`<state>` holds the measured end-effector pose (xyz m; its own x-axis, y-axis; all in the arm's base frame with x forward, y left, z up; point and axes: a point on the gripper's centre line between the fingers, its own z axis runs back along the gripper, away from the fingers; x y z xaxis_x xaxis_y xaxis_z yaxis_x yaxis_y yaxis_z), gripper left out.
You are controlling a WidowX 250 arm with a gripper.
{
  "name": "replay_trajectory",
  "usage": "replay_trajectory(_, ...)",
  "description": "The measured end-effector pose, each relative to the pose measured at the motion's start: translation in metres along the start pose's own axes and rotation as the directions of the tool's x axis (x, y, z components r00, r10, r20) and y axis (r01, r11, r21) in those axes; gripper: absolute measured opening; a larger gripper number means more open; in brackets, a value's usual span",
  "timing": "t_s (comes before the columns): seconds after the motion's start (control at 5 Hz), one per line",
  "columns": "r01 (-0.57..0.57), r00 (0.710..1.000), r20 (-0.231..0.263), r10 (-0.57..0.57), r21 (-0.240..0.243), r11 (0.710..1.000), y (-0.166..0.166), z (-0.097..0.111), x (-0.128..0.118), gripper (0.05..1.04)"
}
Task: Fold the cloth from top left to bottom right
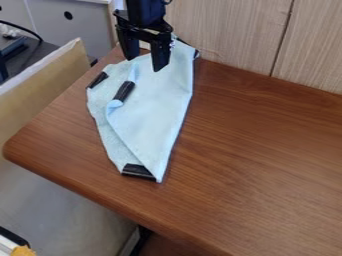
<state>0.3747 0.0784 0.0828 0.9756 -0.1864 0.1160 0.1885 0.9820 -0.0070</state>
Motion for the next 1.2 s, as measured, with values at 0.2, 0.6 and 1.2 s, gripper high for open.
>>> replay_trajectory(0.2, -0.005, 0.999, -0.035, 0.004, -0.02, 1.0, -0.002, -0.013, -0.006, 0.999)
replay_trajectory(0.6, 0.005, 0.999, -0.046, -0.007, -0.051, 0.999, -0.029, -0.015, -0.057, 0.999)
replay_trajectory(1.2, 0.131, 0.991, -0.031, -0.133, -0.046, 0.99, -0.073, -0.031, -0.123, 0.999)
